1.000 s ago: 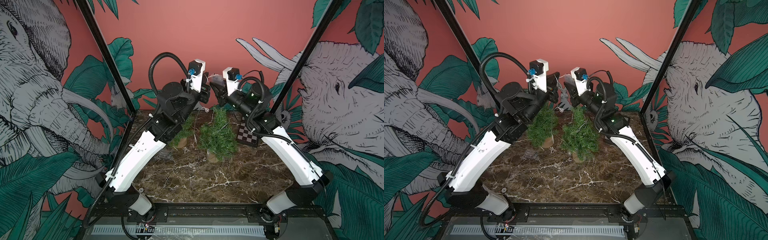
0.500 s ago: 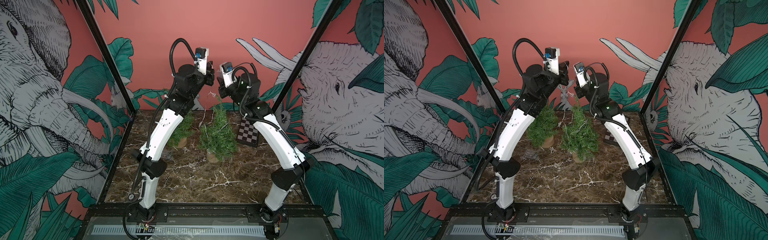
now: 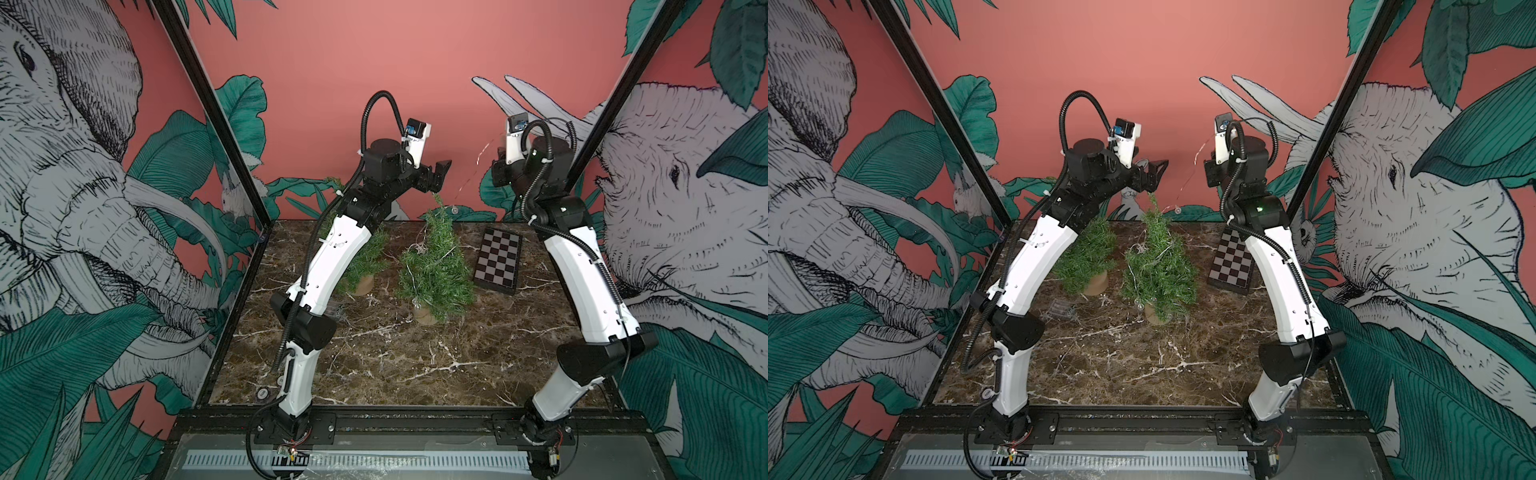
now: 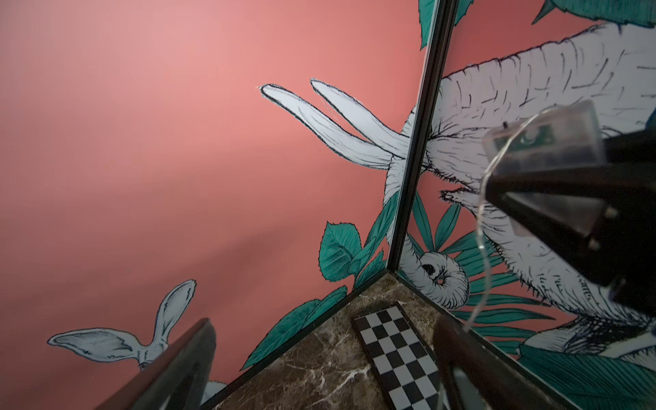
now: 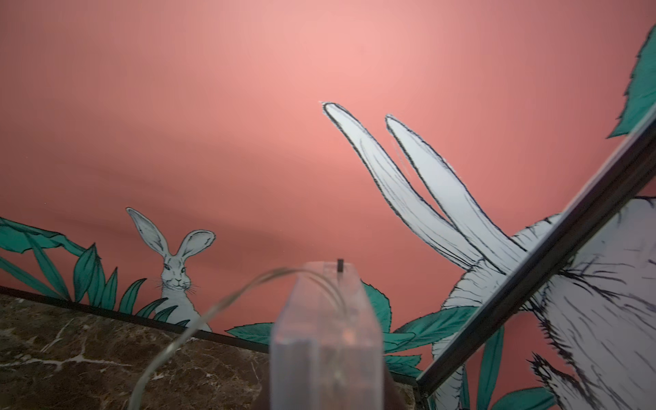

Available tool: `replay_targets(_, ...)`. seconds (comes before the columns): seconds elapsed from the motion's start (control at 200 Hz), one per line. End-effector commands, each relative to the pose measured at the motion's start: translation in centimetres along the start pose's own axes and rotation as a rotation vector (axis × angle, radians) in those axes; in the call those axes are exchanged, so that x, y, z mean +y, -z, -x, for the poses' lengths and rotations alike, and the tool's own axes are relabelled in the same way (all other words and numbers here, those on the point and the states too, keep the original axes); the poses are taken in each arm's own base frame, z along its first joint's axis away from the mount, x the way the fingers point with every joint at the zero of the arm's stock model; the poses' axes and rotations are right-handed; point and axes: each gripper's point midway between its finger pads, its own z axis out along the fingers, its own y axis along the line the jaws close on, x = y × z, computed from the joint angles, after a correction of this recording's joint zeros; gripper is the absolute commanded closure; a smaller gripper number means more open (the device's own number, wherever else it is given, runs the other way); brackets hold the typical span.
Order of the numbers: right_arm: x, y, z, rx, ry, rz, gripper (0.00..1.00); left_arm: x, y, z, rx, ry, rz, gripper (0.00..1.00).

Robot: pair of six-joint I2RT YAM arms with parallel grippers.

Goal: Wrap string light around the christmas tree
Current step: Wrap the Christmas tree at the center of the board.

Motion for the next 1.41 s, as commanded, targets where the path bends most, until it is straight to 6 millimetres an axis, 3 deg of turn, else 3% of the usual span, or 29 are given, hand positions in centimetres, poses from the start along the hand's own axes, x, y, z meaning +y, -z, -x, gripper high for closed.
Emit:
replay_targets(0.0, -1.6, 2.3, 1.1, -0.023, -0.024, -0.044, 1.00, -0.2, 4.5, 3.7, -0.049, -0.030, 0.013, 0.02)
replay_targets(0.045, -1.5, 2.0, 0.1, -0.004, -0.026, -0.044, 1.00, -0.1, 5.3, 4.3, -0.069, -0.021, 0.024, 0.02)
replay_targets(0.065, -2.1, 3.4, 1.1, -0.030, -0.037, -0.051, 1.00, 0.0, 5.7, 4.6, -0.079, -0.018, 0.032, 0.02)
replay_targets(0.18, -2.6, 5.2, 0.3, -0.015, -0.050, -0.054, 1.00, 0.8, 8.3, 6.1, -0.110, -0.006, 0.097, 0.03)
replay_targets(0.295, -2.6, 7.2, -1.4, 0.011, -0.068, -0.044, 1.00, 1.7, 10.7, 5.8, -0.098, 0.024, 0.165, 0.05)
replay_targets(0.475, -2.2, 11.3, -5.1, 0.068, -0.122, -0.004, 1.00, 0.3, 14.8, 4.1, -0.090, 0.092, 0.118, 0.08)
replay_targets(0.6, -0.5, 14.4, -7.7, 0.129, -0.176, 0.102, 1.00, -0.9, 17.3, 1.7, -0.047, 0.146, 0.069, 0.11)
replay_targets(0.77, 3.3, 18.4, -11.2, 0.204, -0.243, 0.321, 1.00, -2.1, 19.9, -2.5, 0.044, 0.220, 0.024, 0.16)
replay_targets(0.925, 6.2, 21.0, -12.6, 0.254, -0.341, 0.485, 1.00, -3.2, 21.5, -6.6, 0.105, 0.267, -0.013, 0.18)
replay_targets(0.945, 6.8, 21.1, -13.7, 0.282, -0.356, 0.504, 1.00, -3.2, 21.7, -7.0, 0.113, 0.270, -0.013, 0.19)
replay_targets(1.205, 10.2, 24.8, -14.2, 0.297, -0.464, 0.687, 1.00, -4.8, 23.6, -11.6, 0.194, 0.336, -0.061, 0.20)
replay_targets(1.4, 12.8, 26.2, -16.7, 0.381, -0.496, 0.758, 1.00, -5.2, 24.1, -14.1, 0.227, 0.347, -0.049, 0.21)
